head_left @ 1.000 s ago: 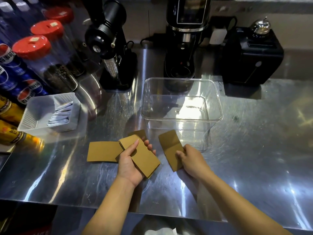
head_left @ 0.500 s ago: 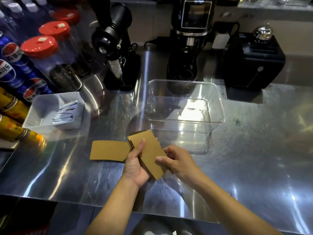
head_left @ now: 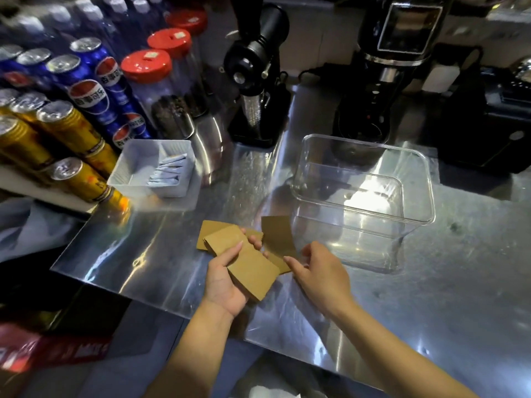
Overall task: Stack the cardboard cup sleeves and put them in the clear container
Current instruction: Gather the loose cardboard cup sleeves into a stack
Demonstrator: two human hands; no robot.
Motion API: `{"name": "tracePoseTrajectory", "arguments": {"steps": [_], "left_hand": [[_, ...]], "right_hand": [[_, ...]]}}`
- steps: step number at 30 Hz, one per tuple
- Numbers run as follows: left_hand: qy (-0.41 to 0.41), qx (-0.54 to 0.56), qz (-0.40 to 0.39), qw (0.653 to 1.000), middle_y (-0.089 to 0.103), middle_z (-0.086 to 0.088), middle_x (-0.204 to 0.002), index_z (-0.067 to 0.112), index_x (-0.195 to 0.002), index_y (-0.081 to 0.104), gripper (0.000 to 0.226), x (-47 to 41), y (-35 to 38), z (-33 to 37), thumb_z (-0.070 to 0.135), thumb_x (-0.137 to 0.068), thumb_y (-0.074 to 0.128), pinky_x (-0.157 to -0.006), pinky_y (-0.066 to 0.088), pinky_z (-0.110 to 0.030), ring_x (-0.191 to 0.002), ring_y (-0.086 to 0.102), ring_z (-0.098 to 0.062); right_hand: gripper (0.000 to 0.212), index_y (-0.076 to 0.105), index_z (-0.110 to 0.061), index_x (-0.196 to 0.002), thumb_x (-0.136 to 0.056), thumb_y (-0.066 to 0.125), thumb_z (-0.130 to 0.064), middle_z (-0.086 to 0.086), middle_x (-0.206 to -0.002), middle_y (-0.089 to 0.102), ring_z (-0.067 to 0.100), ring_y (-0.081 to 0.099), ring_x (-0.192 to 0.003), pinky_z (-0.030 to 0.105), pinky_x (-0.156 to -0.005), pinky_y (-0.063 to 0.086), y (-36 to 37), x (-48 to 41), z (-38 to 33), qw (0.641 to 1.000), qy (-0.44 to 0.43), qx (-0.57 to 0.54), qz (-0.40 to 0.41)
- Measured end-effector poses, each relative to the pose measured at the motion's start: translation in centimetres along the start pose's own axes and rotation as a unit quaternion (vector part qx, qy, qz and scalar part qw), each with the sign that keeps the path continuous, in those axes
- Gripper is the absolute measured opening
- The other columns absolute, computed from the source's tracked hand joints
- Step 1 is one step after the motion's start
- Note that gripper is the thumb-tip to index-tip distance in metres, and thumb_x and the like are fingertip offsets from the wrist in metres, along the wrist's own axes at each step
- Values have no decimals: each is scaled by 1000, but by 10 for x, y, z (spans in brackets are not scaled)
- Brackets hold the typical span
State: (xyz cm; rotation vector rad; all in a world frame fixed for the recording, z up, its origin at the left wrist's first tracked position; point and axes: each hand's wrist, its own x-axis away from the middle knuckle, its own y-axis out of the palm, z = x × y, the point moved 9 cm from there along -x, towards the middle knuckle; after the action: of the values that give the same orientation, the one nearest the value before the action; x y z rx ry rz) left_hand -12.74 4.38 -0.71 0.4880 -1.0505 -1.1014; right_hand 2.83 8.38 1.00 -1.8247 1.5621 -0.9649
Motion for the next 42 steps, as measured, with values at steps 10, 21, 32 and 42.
{"name": "tracePoseTrajectory", "arguments": {"steps": [10, 21, 32, 42], "left_hand": [[22, 18, 59, 998, 66, -5, -82, 13, -106, 60, 36, 11, -20, 13, 14, -70, 60, -90, 46, -42, -71, 66, -17], [2, -10, 43, 999, 71, -4, -79, 14, -101, 64, 31, 6, -11, 8, 16, -69, 63, -85, 50, -40, -75, 67, -17], [-106, -68, -1, 992, 75, -16, -91, 6, -95, 71, 56, -3, 22, -40, 48, -58, 74, -63, 58, -40, -83, 71, -29], [-102, -185, -39, 977, 73, -14, -89, 3, -96, 69, 28, -7, 41, -65, 9, -69, 63, -70, 58, -38, -84, 70, -25]], "right_hand": [[75, 43, -9, -107, -66, 57, -70, 16, -114, 55, 34, 51, -107, 45, -87, 38, 29, -8, -25, 981, -1, 192, -21], [19, 50, -2, -88, -93, 47, -21, 14, -91, 58, 18, 52, -75, 31, -56, 37, 14, -14, 1, 989, 47, -118, -76], [10, 64, -17, -73, -83, 64, -14, -12, -50, 62, -2, 50, -45, 11, -43, 37, -22, 3, -6, 900, -11, -420, -118], [11, 60, -29, -69, -76, 69, -32, -9, -67, 57, 0, 49, -59, 18, -57, 38, -31, 10, 25, 971, -26, -230, -61]]}}
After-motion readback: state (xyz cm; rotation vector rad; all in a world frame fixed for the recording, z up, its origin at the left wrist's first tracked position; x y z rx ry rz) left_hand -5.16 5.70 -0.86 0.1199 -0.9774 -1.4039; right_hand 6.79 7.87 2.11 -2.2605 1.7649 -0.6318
